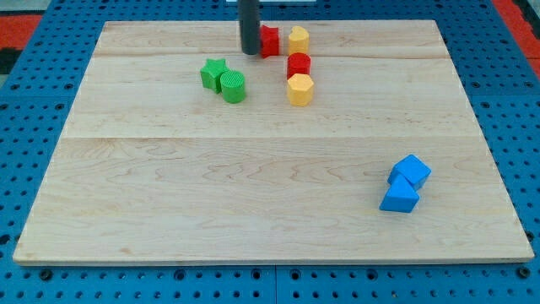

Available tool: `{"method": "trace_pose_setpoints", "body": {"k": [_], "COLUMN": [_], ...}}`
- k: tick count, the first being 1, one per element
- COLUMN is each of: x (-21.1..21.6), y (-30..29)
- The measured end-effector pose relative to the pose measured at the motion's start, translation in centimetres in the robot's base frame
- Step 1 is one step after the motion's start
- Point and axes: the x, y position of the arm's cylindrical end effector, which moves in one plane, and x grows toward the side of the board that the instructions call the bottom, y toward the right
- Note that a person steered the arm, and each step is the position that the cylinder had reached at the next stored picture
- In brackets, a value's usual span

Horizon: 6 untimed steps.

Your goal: Push green circle towards the center left

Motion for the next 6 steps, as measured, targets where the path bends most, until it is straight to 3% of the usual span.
{"method": "trace_pose_setpoints", "body": {"k": [2,4,5,6], "x": [5.3,13.3,14.3,18.0], "y": [-0.7,-7.5,-11.5,-11.9]}}
